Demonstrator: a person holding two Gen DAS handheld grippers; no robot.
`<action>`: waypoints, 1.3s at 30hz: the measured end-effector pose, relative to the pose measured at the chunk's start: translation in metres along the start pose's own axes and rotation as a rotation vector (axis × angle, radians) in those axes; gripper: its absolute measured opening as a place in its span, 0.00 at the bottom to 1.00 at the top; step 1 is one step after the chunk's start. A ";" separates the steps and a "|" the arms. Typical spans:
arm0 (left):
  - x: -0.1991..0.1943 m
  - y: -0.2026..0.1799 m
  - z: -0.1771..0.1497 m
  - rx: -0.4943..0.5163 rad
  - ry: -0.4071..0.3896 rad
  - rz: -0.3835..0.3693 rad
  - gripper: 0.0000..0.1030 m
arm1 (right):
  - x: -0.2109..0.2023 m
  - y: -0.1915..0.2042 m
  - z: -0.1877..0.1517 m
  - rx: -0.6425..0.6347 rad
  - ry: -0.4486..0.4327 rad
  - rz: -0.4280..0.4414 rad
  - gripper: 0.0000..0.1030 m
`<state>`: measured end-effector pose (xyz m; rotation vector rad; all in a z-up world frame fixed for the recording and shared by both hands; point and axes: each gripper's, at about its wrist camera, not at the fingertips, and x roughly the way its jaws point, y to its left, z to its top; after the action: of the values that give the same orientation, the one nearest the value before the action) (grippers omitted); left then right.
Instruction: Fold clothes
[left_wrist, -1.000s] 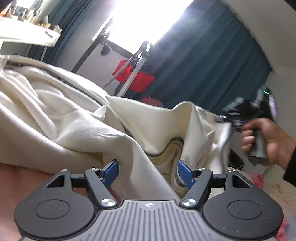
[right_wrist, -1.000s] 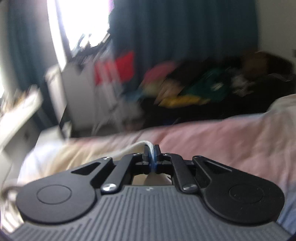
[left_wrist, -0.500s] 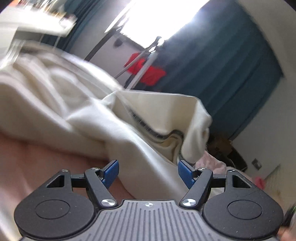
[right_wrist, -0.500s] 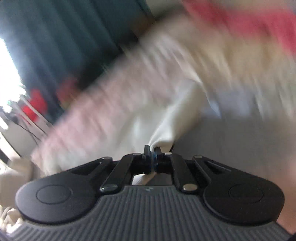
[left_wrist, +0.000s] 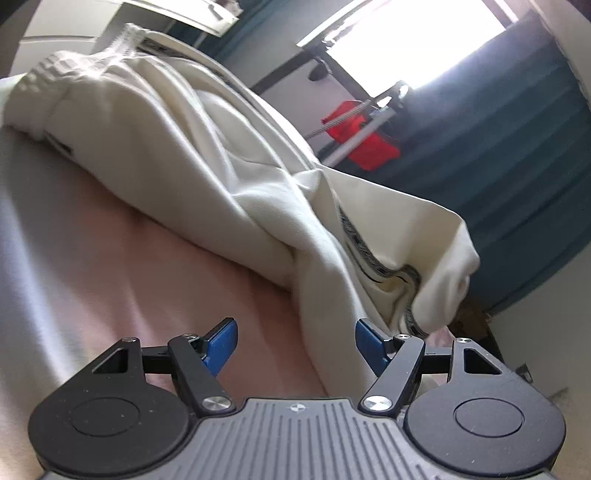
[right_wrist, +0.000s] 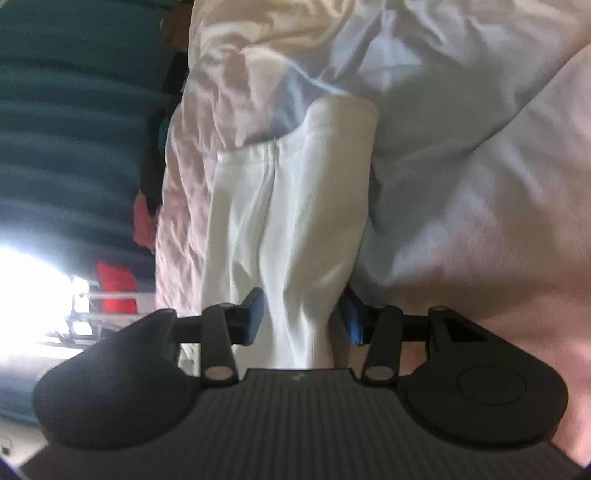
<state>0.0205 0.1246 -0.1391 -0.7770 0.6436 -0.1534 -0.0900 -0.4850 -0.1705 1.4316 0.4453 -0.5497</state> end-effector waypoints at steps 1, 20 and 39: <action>0.000 0.004 0.002 -0.027 0.000 0.001 0.70 | 0.000 -0.001 0.003 0.003 -0.020 0.001 0.47; -0.023 0.131 0.100 -0.664 -0.177 0.030 0.38 | -0.008 -0.030 0.068 -0.023 -0.270 -0.003 0.09; -0.178 0.116 0.145 -0.201 -0.058 0.248 0.14 | -0.074 -0.015 0.050 -0.144 -0.481 -0.252 0.08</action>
<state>-0.0476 0.3590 -0.0563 -0.8835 0.7015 0.1621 -0.1600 -0.5292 -0.1335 1.0651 0.2721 -1.0161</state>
